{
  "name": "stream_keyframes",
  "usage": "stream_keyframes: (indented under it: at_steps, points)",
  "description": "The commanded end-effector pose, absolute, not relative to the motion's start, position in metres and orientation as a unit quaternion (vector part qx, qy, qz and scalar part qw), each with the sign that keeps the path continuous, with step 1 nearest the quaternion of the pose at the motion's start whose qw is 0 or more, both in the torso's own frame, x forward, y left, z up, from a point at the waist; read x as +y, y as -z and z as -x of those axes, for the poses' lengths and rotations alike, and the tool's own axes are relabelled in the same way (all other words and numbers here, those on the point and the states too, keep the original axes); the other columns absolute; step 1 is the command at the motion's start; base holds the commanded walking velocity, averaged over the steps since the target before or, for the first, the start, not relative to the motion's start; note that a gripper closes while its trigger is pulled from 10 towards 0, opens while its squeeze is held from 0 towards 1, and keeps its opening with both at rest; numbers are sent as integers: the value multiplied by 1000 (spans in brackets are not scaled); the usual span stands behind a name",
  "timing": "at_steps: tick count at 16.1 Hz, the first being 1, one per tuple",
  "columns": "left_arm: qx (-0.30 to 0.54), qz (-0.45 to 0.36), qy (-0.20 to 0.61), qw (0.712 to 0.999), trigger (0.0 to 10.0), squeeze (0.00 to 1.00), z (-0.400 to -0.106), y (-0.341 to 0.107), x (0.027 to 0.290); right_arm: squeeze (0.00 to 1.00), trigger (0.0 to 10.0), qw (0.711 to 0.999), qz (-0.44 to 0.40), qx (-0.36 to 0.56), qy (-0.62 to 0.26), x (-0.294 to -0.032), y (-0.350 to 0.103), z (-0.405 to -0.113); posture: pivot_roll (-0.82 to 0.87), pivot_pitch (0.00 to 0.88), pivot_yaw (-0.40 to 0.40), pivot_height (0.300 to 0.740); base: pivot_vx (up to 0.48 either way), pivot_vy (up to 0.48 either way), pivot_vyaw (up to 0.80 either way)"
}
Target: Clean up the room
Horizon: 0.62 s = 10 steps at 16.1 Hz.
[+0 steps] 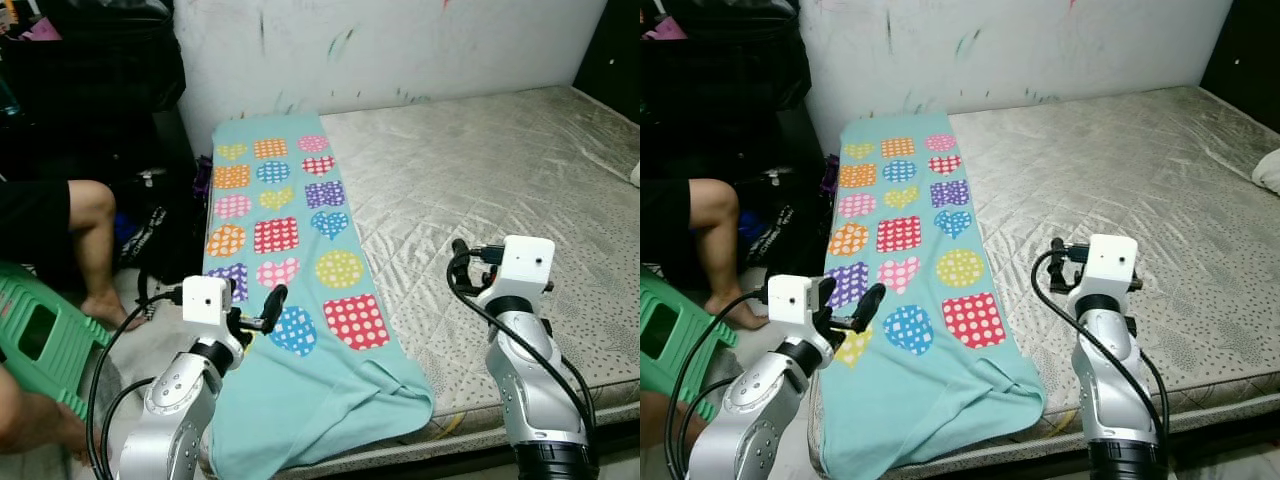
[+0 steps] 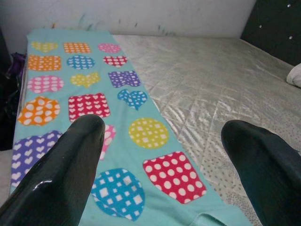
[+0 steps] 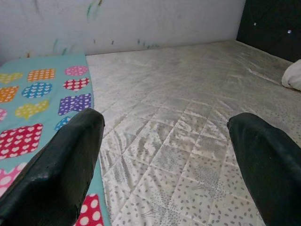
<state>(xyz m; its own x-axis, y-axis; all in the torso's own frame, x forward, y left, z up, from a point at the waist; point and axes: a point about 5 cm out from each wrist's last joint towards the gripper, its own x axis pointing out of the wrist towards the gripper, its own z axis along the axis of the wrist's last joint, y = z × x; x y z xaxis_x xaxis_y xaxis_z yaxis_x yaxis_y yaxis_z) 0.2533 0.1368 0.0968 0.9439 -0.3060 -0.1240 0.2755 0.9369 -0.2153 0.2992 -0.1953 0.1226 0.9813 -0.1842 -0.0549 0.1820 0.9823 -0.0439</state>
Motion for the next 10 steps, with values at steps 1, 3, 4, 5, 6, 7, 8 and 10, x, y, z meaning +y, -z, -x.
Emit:
stream_keyframes:
  at_steps: [1,3,4,5,6,7,8,10]
  points:
    - [80,91,144,982,10000,0,-253,-98,139,0,10000,995,23,28,90,-194,-123,-299,-124,0,62,740,0,0,0]
    - [84,88,141,983,10000,0,-253,-97,140,0,10000,995,30,32,89,-195,-121,-299,-125,0,62,740,0,0,0]
    - [87,86,139,983,10000,0,-253,-96,140,0,10000,995,36,36,91,-196,-120,-298,-124,0,62,740,0,0,0]
    - [89,85,137,983,10000,0,-252,-95,140,0,10000,994,41,39,93,-197,-119,-298,-124,0,62,740,0,0,0]
    - [88,84,136,983,10000,0,-252,-95,141,0,10000,993,49,44,96,-198,-117,-297,-124,0,63,740,0,0,0]
    - [88,83,135,983,10000,0,-252,-95,141,0,10000,993,51,49,96,-199,-115,-297,-124,0,63,740,0,0,0]
    - [88,82,135,984,10000,0,-252,-95,141,0,10000,993,50,55,93,-199,-113,-296,-124,0,63,740,0,0,0]
    - [88,81,133,984,10000,0,-252,-96,141,0,10000,993,52,71,78,-196,-108,-294,-124,0,64,740,0,0,0]
